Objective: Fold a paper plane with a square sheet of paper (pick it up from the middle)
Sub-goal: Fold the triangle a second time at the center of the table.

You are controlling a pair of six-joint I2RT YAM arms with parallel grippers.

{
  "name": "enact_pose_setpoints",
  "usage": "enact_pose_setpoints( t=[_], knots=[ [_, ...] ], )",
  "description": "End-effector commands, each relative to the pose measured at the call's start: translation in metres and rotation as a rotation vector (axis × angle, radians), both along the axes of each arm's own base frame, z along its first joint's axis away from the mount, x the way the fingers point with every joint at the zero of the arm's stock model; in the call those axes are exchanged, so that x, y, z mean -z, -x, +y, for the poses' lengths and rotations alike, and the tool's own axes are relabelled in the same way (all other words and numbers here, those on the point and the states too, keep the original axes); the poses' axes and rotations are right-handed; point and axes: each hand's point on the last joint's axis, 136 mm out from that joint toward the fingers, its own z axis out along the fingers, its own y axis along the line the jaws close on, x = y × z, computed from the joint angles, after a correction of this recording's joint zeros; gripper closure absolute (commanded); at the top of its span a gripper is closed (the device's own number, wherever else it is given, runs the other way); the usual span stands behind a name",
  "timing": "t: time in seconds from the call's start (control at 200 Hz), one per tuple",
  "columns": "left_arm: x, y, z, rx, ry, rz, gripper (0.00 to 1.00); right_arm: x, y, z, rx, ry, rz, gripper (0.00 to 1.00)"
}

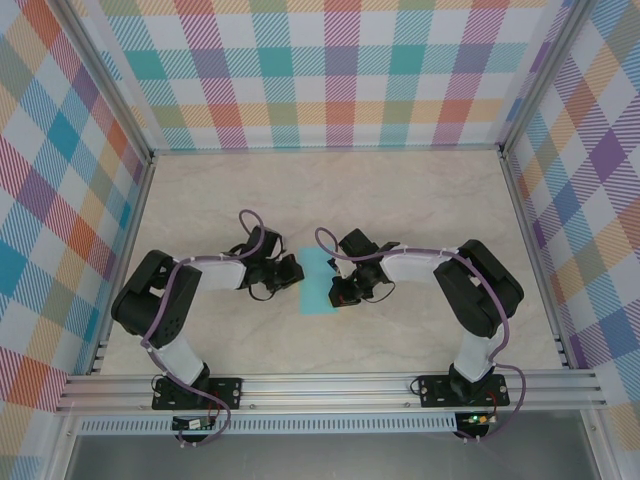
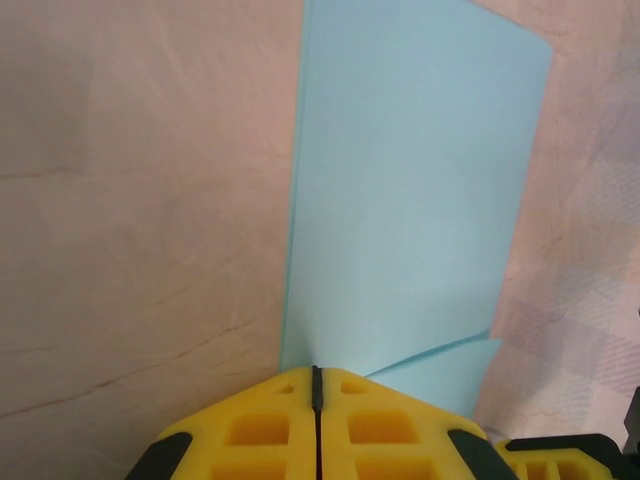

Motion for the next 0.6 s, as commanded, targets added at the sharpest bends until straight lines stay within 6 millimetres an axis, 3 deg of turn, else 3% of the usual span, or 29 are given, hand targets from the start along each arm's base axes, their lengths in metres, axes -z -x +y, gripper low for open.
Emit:
enact_pose_setpoints(
  t=[0.0, 0.145, 0.245, 0.435, 0.6],
  knots=[
    [-0.025, -0.008, 0.007, -0.025, 0.008, -0.063, 0.94, 0.029, 0.013, -0.03, 0.008, 0.165, 0.049, 1.0],
    [-0.053, -0.009, -0.003, -0.013, 0.042, -0.147, 0.94, 0.024, 0.01, -0.026, 0.006, 0.151, 0.046, 1.0],
    [-0.055, -0.003, -0.017, 0.021, 0.078, -0.149, 0.94, 0.022, 0.009, -0.024, 0.006, 0.144, 0.045, 1.0],
    [-0.026, 0.015, -0.042, 0.088, 0.043, -0.054, 0.96, 0.01, 0.005, -0.015, -0.011, 0.094, 0.021, 1.0],
    [0.001, 0.024, -0.042, 0.101, -0.035, 0.006, 0.99, -0.011, -0.004, -0.002, -0.04, 0.028, -0.03, 1.0]
  ],
)
